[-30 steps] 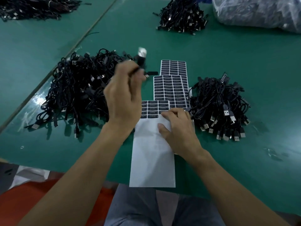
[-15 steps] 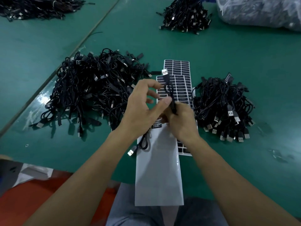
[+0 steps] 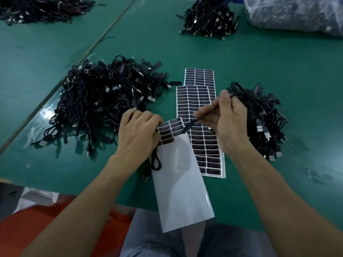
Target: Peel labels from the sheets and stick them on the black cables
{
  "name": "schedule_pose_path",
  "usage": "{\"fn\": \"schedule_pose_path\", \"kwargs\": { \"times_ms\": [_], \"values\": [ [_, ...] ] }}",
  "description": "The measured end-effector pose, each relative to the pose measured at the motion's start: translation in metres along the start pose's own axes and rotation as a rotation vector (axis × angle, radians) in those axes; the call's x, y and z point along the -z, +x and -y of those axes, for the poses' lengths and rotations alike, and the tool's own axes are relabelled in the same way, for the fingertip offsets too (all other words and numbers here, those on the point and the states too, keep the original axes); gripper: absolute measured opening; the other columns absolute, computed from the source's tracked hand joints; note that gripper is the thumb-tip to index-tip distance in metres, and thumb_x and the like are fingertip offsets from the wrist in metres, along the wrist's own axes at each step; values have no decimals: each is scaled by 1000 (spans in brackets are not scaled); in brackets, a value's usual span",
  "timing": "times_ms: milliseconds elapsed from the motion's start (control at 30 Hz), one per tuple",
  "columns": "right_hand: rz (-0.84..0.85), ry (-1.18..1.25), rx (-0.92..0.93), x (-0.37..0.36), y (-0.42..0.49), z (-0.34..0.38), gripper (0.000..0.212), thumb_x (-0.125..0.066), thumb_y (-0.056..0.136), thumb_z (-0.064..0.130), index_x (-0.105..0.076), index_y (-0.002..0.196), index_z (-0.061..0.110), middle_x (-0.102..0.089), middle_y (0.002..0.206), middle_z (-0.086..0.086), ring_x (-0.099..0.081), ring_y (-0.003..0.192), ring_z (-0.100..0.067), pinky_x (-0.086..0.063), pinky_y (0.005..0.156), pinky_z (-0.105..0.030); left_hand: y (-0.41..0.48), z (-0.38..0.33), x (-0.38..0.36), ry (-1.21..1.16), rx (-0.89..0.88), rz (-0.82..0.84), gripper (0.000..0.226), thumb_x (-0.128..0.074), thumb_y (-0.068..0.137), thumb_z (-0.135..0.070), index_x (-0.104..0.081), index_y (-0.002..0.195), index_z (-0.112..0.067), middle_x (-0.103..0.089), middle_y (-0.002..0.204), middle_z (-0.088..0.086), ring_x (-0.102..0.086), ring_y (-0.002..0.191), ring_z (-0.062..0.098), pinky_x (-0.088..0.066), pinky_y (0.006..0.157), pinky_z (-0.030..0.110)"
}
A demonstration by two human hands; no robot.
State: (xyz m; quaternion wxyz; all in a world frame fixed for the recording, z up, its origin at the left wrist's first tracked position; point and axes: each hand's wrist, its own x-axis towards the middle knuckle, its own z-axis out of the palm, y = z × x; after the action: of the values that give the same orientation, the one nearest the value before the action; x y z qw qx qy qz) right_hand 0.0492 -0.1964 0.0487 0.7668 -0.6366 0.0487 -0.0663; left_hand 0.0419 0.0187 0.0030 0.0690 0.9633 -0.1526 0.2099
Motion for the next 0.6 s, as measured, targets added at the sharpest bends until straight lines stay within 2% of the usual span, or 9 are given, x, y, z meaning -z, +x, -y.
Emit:
{"fn": "schedule_pose_path", "kwargs": {
  "times_ms": [100,167,233,300,367,433,467,533,600],
  "values": [
    [81,-184,6,3,0,-1,33,-34,110,30,-52,87,14,-57,51,2,-59,44,-16,-49,46,-27,1,6,1,38,22,-23,23,-67,79,-6,-73,88,-26,-70,90,-8,-64,89,21,-27,109,37],
    [150,-345,37,3,1,-3,33,-37,109,33,-58,91,16,-49,49,8,-46,40,-6,-41,43,-20,3,12,2,58,54,-26,25,-65,83,-3,-73,82,-26,-70,86,-8,-63,87,21,-24,111,37],
    [230,-527,91,0,2,-3,30,-40,108,33,-65,102,17,-50,51,21,-45,43,3,-34,46,-9,5,18,3,70,76,-29,25,-65,82,0,-73,78,-24,-72,85,-5,-63,85,23,-25,114,39],
    [325,-716,156,-4,2,-3,27,-44,107,31,-66,113,17,-49,53,27,-45,48,5,-34,52,-10,6,20,3,81,87,-31,24,-64,84,-1,-74,77,-21,-72,85,-4,-64,85,23,-24,117,43],
    [418,-836,177,-8,-1,-4,30,-47,106,24,-62,131,21,-49,56,21,-47,54,10,-34,59,-4,6,17,3,83,89,-41,26,-54,91,-14,-75,78,-21,-73,87,-4,-65,87,24,-19,120,45],
    [513,-884,156,-9,-5,-4,42,-51,104,17,-51,145,24,-51,71,19,-51,64,14,-34,68,1,7,12,5,83,116,-6,32,-48,90,-35,-76,82,-21,-72,92,-3,-65,93,25,-12,122,47],
    [560,-923,135,-8,-6,-5,49,-54,102,16,-45,149,27,-55,84,13,-52,74,10,-36,77,-2,6,9,6,88,126,32,35,-50,88,-46,-76,86,-22,-71,96,-2,-64,98,26,-9,122,49],
    [604,-1053,82,-4,-8,-7,61,-61,97,18,-38,152,32,-58,112,3,-54,99,-3,-44,96,-25,3,6,6,115,121,118,50,-55,82,-68,-74,97,-25,-68,107,-2,-60,109,27,-1,122,53],
    [552,-1239,41,0,-13,-9,59,-63,95,26,-40,150,29,-54,130,-2,-50,122,-20,-43,105,-41,-2,3,5,132,102,165,67,-46,79,-81,-73,103,-25,-65,118,-1,-57,117,26,7,120,57]
  ]
}}
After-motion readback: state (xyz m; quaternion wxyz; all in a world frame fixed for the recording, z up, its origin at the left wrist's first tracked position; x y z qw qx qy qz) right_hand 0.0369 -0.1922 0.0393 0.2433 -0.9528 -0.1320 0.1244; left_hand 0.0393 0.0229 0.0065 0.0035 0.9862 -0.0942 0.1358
